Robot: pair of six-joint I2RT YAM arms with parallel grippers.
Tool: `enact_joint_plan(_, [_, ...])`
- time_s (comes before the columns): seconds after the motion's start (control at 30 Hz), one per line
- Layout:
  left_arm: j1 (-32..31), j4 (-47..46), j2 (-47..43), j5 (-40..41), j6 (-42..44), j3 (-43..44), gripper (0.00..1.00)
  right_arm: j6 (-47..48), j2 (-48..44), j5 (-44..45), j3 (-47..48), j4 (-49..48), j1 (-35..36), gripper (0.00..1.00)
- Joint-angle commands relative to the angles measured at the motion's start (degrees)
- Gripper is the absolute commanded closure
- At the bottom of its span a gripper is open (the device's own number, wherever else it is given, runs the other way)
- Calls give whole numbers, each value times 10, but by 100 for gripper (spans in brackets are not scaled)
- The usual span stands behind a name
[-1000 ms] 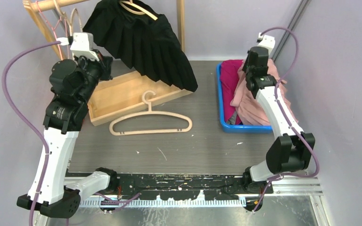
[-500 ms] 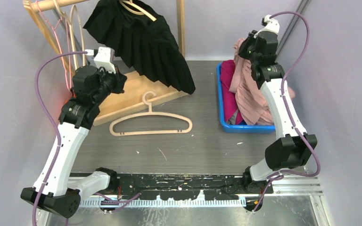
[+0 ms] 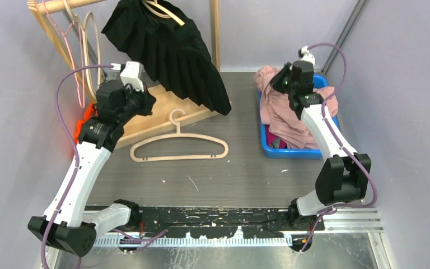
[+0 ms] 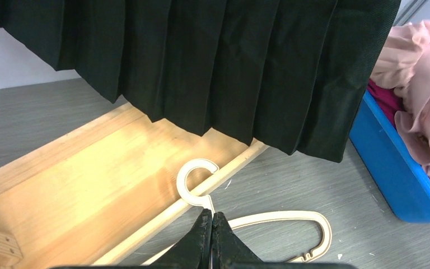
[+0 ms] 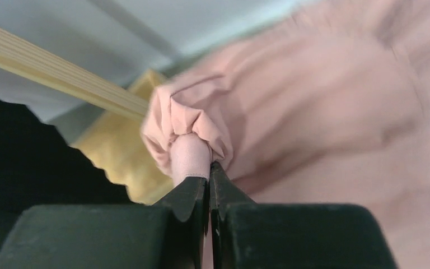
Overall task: Remove the skirt from the hanger
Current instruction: Place the skirt in the bin.
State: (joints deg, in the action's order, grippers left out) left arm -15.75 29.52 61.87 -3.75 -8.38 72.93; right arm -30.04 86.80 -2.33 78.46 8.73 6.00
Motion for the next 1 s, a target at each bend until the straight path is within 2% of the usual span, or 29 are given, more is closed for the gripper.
enact_joint_plan(0.0, [-2,-33,17,-24,-1,-3,100,-49,-56,83,-103,-49,13,91])
enact_joint_plan(0.07, [-2,-30,26,-31,3,-1,100,-65,-73,128,-145,-55,20,91])
enact_joint_plan(0.13, [-2,-22,35,-43,9,7,100,-77,-87,170,-176,-53,25,85])
enact_joint_plan(0.2, [-2,-17,44,-58,14,10,100,-76,-95,199,-181,-50,25,76])
enact_joint_plan(0.3, [-2,-15,56,-87,17,11,98,-52,-94,251,-138,-17,26,59])
enact_joint_plan(0.37, [-2,-15,61,-96,16,5,86,-22,-89,271,-97,4,25,49])
enact_joint_plan(0.47, [-2,-27,51,-90,17,-12,66,16,-84,299,-41,20,25,42])
enact_joint_plan(0.53, [-2,-30,44,-82,17,-17,58,31,-81,301,-20,15,25,41])
enact_joint_plan(0.73, [-2,-24,34,-65,23,-21,52,22,-41,257,6,22,27,41])
enact_joint_plan(0.97, [-2,-16,33,-61,26,-27,40,36,-36,301,26,32,34,40])
